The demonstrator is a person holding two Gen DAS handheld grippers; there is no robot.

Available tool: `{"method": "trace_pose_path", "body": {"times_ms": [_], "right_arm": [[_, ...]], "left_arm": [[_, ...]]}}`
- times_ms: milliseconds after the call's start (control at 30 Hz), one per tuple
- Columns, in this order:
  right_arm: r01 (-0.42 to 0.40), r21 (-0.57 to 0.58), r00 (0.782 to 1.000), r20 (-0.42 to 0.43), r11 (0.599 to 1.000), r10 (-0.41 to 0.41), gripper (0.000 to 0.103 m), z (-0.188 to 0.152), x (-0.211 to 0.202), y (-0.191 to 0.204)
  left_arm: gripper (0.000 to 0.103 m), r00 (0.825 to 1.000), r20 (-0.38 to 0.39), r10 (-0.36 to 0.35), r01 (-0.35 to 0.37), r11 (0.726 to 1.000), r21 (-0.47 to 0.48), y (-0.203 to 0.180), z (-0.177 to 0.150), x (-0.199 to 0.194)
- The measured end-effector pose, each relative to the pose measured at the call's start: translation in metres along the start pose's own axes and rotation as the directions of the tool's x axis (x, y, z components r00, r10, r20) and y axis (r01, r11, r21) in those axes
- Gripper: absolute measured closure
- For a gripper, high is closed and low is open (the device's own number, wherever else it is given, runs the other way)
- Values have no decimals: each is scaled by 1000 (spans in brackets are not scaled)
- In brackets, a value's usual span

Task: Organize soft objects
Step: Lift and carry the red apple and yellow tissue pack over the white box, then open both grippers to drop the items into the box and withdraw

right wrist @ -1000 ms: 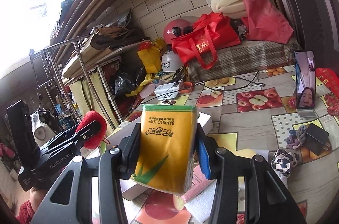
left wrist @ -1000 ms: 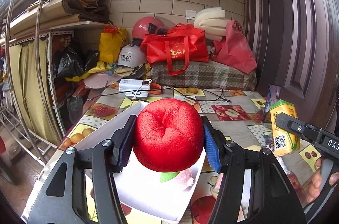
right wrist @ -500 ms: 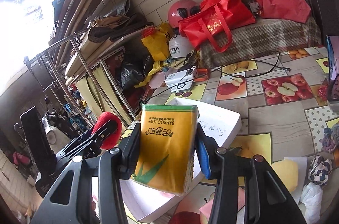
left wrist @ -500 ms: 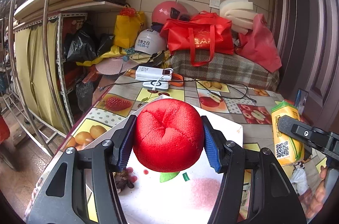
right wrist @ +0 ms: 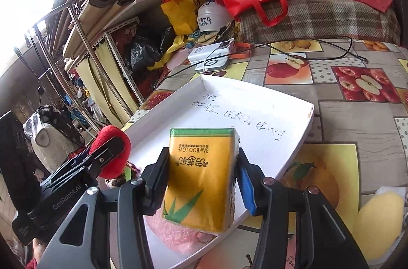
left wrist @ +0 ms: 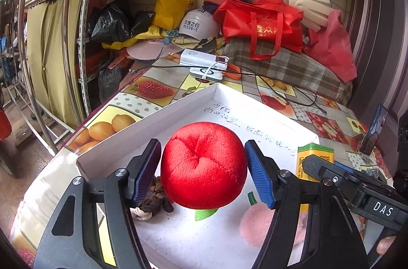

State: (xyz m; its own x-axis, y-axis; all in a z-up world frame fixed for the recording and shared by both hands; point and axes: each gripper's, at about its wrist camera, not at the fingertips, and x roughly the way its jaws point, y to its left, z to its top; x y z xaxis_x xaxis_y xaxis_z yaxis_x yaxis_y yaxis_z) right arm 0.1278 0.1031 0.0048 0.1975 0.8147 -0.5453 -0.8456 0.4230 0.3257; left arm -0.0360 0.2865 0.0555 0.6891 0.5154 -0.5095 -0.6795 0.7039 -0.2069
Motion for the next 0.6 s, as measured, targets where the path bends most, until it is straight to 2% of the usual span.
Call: {"method": "trace_pose_path", "body": {"times_ms": [33, 67, 100, 133, 267, 367, 433, 533, 600], "right_arm": [[-3, -4, 1000, 14, 1000, 3, 22, -1, -3, 1], [-3, -9, 999, 32, 1000, 4, 10, -2, -7, 2], [-1, -14, 999, 46, 1000, 2, 3, -2, -11, 3], [-1, -15, 998, 62, 1000, 2, 0, -1, -17, 5], [-36, 32, 990, 138, 999, 32, 0, 0, -61, -2], [-66, 51, 977, 206, 997, 54, 0, 4, -118, -15], [-37, 42, 966, 259, 998, 25, 0, 10, -165, -26], [43, 47, 933, 356, 998, -56, 0, 24, -244, -49], [112, 67, 896, 425, 991, -130, 0, 34, -300, -66]], "left_arm": [[9, 1000, 15, 12, -12, 1000, -1, 0, 1, -3], [0, 999, 33, 25, -25, 1000, -2, 1, 2, -7], [0, 998, 50, 30, -30, 1000, -4, 1, 4, -13], [0, 997, 61, 35, -35, 999, -6, 1, 7, -18], [0, 993, 116, 8, -9, 1000, 6, -8, 20, -51], [0, 988, 148, -38, 29, 998, 64, -29, 37, -81], [0, 983, 161, -86, 67, 991, 118, -48, 53, -105], [0, 970, 181, -161, 125, 973, 195, -79, 83, -145], [0, 956, 211, -206, 155, 960, 235, -98, 107, -178]]}}
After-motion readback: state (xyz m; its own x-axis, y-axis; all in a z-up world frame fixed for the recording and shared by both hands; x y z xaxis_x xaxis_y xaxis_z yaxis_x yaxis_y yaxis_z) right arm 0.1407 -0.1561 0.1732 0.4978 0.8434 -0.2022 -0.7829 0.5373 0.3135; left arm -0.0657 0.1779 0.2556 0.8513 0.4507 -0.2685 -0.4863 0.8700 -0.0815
